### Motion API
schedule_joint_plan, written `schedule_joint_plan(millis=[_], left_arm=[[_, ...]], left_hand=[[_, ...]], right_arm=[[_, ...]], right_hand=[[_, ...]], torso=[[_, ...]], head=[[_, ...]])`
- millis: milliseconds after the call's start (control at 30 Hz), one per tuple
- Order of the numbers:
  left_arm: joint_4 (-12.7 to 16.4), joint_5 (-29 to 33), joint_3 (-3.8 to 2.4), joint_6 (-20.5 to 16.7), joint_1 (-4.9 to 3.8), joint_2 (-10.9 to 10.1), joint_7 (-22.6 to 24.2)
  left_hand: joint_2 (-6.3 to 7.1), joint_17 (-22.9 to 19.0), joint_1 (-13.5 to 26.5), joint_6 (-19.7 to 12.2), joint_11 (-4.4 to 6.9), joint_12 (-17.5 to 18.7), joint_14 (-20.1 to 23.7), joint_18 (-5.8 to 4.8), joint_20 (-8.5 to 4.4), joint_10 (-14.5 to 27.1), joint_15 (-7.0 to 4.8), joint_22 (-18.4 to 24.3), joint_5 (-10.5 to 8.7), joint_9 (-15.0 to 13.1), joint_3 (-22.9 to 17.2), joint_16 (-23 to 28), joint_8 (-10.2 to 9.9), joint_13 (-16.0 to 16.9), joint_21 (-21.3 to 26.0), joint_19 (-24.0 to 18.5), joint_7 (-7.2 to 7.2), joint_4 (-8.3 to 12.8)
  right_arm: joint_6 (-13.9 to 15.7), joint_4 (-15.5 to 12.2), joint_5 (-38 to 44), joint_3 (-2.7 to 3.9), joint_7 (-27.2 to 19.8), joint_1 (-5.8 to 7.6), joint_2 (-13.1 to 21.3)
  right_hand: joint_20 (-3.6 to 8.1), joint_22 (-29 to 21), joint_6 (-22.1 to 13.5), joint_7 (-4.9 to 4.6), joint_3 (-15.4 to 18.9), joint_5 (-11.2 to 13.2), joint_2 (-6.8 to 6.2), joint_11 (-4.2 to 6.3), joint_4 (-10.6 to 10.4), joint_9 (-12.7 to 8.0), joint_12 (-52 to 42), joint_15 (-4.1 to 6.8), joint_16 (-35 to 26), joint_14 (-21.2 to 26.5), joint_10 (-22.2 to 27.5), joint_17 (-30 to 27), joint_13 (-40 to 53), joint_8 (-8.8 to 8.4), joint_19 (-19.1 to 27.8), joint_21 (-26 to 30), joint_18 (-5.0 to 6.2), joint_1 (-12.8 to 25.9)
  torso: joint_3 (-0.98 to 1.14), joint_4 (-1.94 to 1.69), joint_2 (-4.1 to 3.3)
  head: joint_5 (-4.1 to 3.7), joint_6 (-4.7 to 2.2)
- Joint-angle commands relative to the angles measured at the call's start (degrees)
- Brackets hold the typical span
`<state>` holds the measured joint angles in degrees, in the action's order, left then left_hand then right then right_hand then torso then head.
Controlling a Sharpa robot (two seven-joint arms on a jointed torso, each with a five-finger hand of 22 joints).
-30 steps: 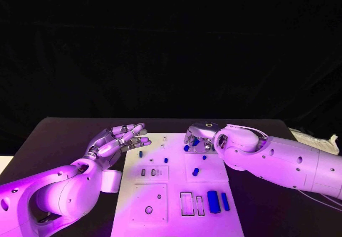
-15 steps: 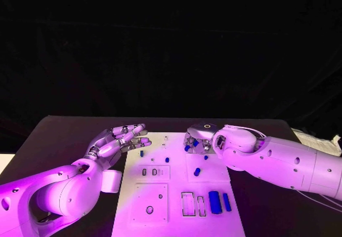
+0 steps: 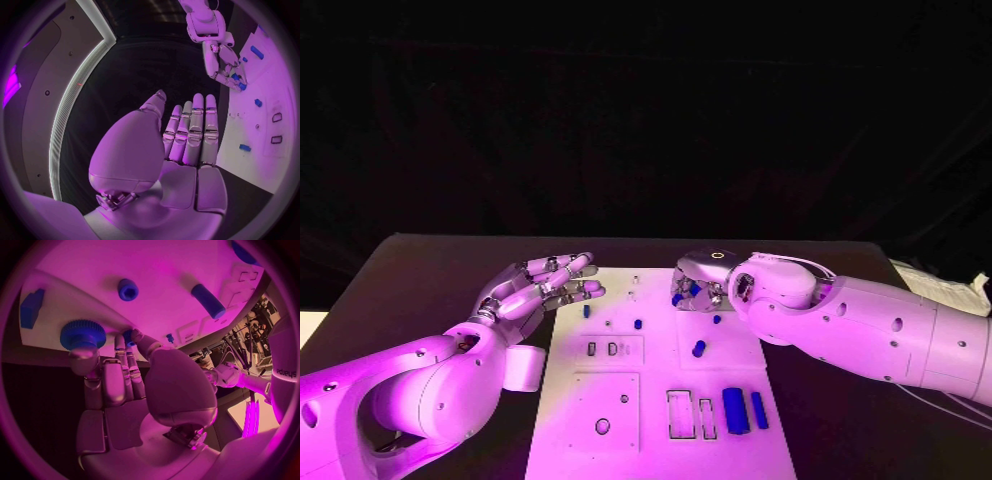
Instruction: Assemble the parts on the task board
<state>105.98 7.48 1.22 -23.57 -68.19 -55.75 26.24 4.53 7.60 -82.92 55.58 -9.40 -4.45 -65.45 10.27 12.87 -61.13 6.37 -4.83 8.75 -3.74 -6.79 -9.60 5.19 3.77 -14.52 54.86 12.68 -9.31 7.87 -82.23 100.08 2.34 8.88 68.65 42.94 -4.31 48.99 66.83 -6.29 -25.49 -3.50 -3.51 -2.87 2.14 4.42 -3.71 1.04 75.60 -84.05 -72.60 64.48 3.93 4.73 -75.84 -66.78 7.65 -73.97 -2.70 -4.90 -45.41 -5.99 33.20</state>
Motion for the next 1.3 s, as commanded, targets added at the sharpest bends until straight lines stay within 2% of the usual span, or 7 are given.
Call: schedule_joint_plan(millis=[33,167,300,567,733,1033,1300], left_arm=[[0.03,0.09,-0.05,1.17,-0.1,0.13,-0.04],[0.02,0.09,-0.05,1.19,-0.1,0.13,-0.17],[-0.01,0.09,-0.05,1.2,-0.1,0.15,-0.29],[-0.2,0.09,-0.05,1.28,-0.1,0.24,-0.47],[0.01,0.09,-0.05,1.23,-0.1,0.13,-0.58],[0.51,0.09,-0.05,1.29,-0.12,-0.03,-0.65],[0.61,0.09,-0.05,1.32,-0.14,-0.03,-0.73]], left_hand=[[-0.39,0.08,0.36,-0.18,-0.3,0.29,-0.02,0.26,0.12,0.12,0.29,0.1,-0.34,0.07,0.15,0.31,-0.28,-0.08,0.32,0.27,0.38,0.21],[-0.45,0.09,0.36,-0.2,-0.32,0.33,-0.04,0.27,0.13,0.15,0.3,0.11,-0.33,0.07,0.15,0.32,-0.32,-0.08,0.34,0.29,0.4,0.23],[-0.51,0.11,0.32,-0.23,-0.34,0.37,-0.06,0.27,0.13,0.18,0.31,0.13,-0.32,0.07,0.13,0.34,-0.37,-0.08,0.36,0.31,0.42,0.27],[-0.55,0.12,0.27,-0.24,-0.35,0.4,-0.07,0.27,0.14,0.19,0.31,0.15,-0.31,0.07,0.12,0.36,-0.41,-0.08,0.38,0.33,0.44,0.32],[-0.61,0.14,0.2,-0.27,-0.36,0.45,-0.08,0.27,0.14,0.23,0.32,0.18,-0.3,0.07,0.09,0.38,-0.46,-0.08,0.4,0.36,0.45,0.4],[-0.61,0.14,0.2,-0.27,-0.36,0.45,-0.08,0.27,0.14,0.23,0.32,0.18,-0.3,0.07,0.09,0.38,-0.46,-0.08,0.4,0.36,0.45,0.4],[-0.61,0.14,0.2,-0.27,-0.36,0.45,-0.08,0.27,0.14,0.23,0.32,0.18,-0.3,0.07,0.09,0.38,-0.46,-0.08,0.4,0.36,0.45,0.4]], right_arm=[[0.72,0.03,1.1,-0.08,0.59,-0.12,-0.07],[3.82,-0.54,1.09,-0.07,0.55,-0.12,-0.01],[7.47,-1.07,0.71,0.03,0.91,-0.11,-0.11],[12.58,-0.14,0.28,0.29,2.23,0.04,-1.78],[13.77,0.82,0.24,0.34,2.53,0.45,-3.28],[13.5,3.24,0.23,0.35,2.05,0.77,-6.17],[12.51,4.41,0.23,0.35,1.43,0.8,-7.85]], right_hand=[[0.06,1.27,0.85,0.25,-0.73,0.31,1.53,0.05,-0.32,0.89,-0.18,0.52,0.51,-2.75,-0.65,0.27,0.06,0.49,-0.58,-0.88,-0.65,-0.77],[0.04,1.86,0.98,0.24,-1.17,0.37,1.58,0.11,-0.61,1.06,-0.1,0.62,0.59,-2.68,-0.98,0.24,0.06,0.49,-0.72,-1.39,-0.73,-0.88],[0.0,2.19,1.05,0.22,-1.22,0.49,0.82,0.13,-1.36,1.29,0.05,0.61,0.65,-2.57,-1.16,0.15,0.01,0.42,-0.68,-1.77,-0.75,-0.3],[-0.05,2.3,0.84,0.08,-1.55,0.54,0.38,0.02,-1.83,1.4,0.21,0.6,0.74,-2.5,-0.86,0.13,-0.1,0.19,-0.54,-1.97,-0.75,-0.26],[-0.11,2.39,0.71,-0.06,-1.67,0.57,0.08,-0.09,-2.01,1.44,0.24,0.52,0.81,-2.47,-0.64,0.17,-0.15,0.04,-0.49,-2.07,-0.77,-0.26],[-0.19,2.54,0.57,-0.19,-1.79,0.57,-0.33,-0.21,-2.22,1.49,0.25,0.41,0.89,-2.45,-0.36,0.22,-0.19,-0.13,-0.44,-2.23,-0.79,-0.26],[-0.24,2.62,0.48,-0.28,-1.87,0.55,-0.62,-0.28,-2.34,1.52,0.24,0.35,0.98,-2.45,-0.19,0.29,-0.2,-0.24,-0.4,-2.32,-0.79,-0.27]], torso=[[-0.02,-0.07,-0.09],[-0.03,-0.06,-0.13],[-0.07,-0.09,-0.17],[-0.13,-0.27,-0.29],[-0.16,-0.34,-0.49],[-0.45,-0.92,-0.91],[-0.57,-1.32,-1.42]], head=[[0.02,0.03],[0.09,-0.1],[0.16,-0.35],[0.23,-0.86],[0.37,-1.27],[0.15,-1.36],[-0.01,-1.48]])
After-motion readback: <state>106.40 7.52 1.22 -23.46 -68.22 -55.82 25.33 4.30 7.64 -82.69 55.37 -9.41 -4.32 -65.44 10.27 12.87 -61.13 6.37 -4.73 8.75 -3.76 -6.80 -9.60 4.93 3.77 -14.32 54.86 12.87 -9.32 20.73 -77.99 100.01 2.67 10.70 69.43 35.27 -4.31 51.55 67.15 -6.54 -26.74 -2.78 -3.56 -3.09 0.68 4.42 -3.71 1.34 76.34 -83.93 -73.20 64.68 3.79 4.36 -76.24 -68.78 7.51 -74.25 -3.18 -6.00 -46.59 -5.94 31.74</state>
